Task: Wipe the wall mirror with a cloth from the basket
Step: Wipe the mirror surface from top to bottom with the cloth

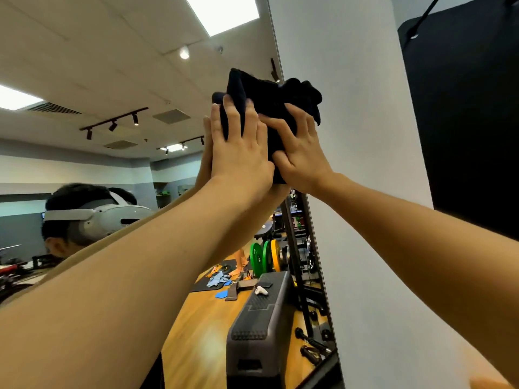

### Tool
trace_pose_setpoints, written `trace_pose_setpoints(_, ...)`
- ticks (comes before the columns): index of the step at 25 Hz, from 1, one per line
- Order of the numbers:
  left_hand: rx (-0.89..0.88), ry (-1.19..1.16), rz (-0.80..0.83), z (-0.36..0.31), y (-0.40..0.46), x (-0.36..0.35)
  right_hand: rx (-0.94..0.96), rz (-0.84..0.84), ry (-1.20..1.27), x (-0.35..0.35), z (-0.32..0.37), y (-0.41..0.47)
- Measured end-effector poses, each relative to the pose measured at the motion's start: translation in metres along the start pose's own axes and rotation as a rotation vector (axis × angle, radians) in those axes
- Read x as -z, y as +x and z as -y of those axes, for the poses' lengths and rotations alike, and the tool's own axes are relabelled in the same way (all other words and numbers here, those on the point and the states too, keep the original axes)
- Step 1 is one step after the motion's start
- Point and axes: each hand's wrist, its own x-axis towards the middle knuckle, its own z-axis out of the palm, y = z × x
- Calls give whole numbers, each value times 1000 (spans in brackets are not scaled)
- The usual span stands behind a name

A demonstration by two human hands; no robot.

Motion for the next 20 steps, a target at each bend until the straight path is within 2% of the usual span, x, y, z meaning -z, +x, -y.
trace_pose_setpoints(5, -11, 5, 54, -30, -44, -6, -4, 128, -1, 8, -4, -55)
trace_pose_setpoints(10, -32, 57, 66, -31, -71, -10, -41, 115, -10, -1, 9, -87)
trace_pose_setpoints(17, -126, 117, 116, 12, -95, 6, -87, 50, 48, -17, 54, -98)
trace_pose_setpoints(20, -153, 127, 135, 40, -112, 14, -86, 77, 66, -18, 87, -97)
